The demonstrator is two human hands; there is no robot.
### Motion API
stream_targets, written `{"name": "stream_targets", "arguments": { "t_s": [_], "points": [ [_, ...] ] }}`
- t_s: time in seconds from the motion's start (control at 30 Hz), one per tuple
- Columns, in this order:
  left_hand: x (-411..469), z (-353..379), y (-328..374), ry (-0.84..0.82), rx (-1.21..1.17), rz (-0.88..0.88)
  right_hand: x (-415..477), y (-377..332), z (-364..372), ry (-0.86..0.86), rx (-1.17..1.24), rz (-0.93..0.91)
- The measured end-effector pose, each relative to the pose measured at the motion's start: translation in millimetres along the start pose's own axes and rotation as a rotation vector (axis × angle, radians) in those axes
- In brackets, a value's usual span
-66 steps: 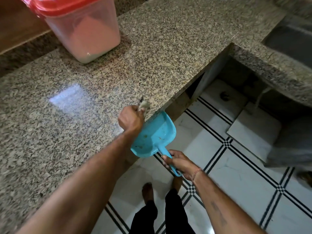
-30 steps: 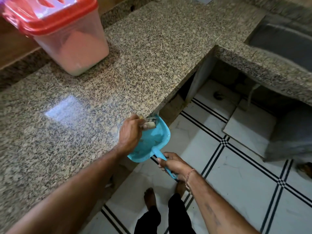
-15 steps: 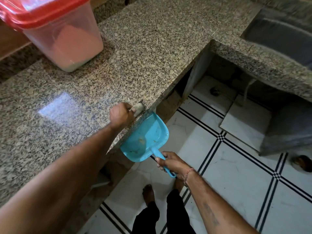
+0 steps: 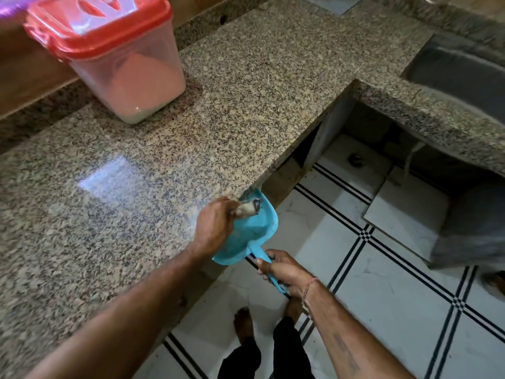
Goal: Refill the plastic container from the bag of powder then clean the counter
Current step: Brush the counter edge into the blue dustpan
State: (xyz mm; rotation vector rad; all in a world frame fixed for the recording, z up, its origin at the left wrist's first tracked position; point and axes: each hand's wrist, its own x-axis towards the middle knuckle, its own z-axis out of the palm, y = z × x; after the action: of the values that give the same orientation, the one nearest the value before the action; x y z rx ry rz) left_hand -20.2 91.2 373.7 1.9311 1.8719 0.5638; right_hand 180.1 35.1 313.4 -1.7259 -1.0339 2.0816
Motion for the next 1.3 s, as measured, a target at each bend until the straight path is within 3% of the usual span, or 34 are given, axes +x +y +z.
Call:
{"name": "stream_targets", "arguments": {
  "t_s": [0.1, 0.27, 0.53, 0.63, 0.73, 0.83, 1.13, 1.3],
  "points": [
    [18, -21, -15, 0.095, -0.076, -0.119, 1, 2, -6, 0.009, 0.008, 0.0],
    [40, -26, -47, 0.115, 0.034, -0.427, 0, 6, -11, 0.009, 0.025, 0.0],
    [56, -3, -19, 0.01, -0.099, -0.513, -3, 7, -2, -0.032, 0.0, -0.006],
    [49, -1, -8, 0.052, -0.036, -0.39, -3, 7, 5, -0.041, -0.011, 0.003],
    [10, 7, -4, 0.117, 0.059, -0.122, -6, 10, 8, -0.034, -0.028, 0.019],
    [-23, 25, -5, 0.007, 0.116, -0.038, -11, 13, 8, -0.034, -0.088, 0.046],
    [-60, 10, 15, 0.153, -0.012, -0.427, -36, 9, -9, -0.116, -0.281, -0.006],
    [-148, 21, 6, 0.28, -0.1, -0.741, -50, 34, -5, -0.31, -0.476, -0.031]
  ]
}}
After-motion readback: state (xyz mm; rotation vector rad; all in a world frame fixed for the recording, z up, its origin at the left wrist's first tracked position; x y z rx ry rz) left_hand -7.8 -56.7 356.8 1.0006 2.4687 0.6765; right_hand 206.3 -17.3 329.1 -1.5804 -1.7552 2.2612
